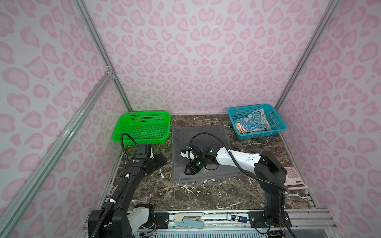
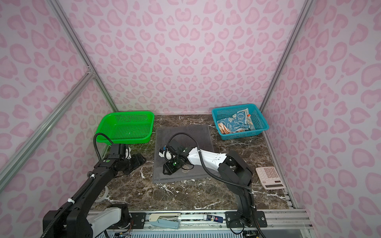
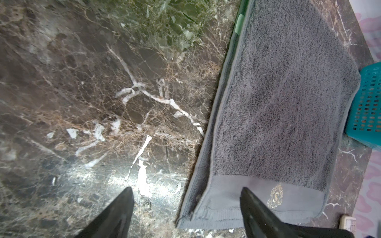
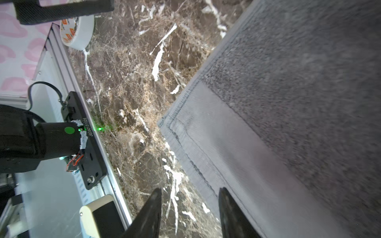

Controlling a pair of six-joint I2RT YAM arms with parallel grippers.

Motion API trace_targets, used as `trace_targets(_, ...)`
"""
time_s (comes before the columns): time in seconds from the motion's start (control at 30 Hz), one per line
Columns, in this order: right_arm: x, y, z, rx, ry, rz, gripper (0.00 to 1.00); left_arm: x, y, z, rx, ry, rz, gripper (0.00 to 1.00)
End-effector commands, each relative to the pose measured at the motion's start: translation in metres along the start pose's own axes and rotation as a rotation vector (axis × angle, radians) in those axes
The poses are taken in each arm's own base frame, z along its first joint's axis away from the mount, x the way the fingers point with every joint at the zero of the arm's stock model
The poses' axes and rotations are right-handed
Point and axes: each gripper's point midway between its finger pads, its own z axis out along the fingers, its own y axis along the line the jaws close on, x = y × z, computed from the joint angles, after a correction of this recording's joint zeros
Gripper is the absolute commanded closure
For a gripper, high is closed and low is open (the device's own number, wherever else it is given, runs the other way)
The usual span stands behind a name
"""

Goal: Fold and stack the towels

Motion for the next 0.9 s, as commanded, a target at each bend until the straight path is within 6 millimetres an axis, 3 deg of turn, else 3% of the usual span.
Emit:
trace_targets(0.0, 0.003, -0.038, -0.016, 0.203, -0.054, -0.011, 0.53, -0.003, -0.024, -0.001, 0.118, -0.001, 0.055, 0.19)
trace_targets(0.1, 0.017, -0.077, -0.04, 0.343, -0.08, 0.049, 0.54, 0.003, -0.039, -0.001, 0.183, 0.023, 0.112, 0.2)
trace_targets(0.23, 0.051, -0.132, -0.071, 0.524, -0.065, 0.156, 0.56, 0.015, -0.059, 0.008, 0.213, 0.055, 0.184, 0.22)
trace_targets(0.4, 0.098, -0.172, -0.09, 0.667, 0.013, 0.252, 0.59, 0.035, -0.07, 0.04, 0.171, 0.132, 0.223, 0.33)
trace_targets(0.6, 0.134, -0.179, -0.079, 0.671, 0.105, 0.324, 0.6, 0.051, -0.044, 0.074, 0.041, 0.225, 0.203, 0.52)
trace_targets(0.87, 0.17, -0.157, -0.07, 0.572, 0.191, 0.356, 0.61, 0.075, -0.015, 0.078, -0.057, 0.33, 0.253, 0.62)
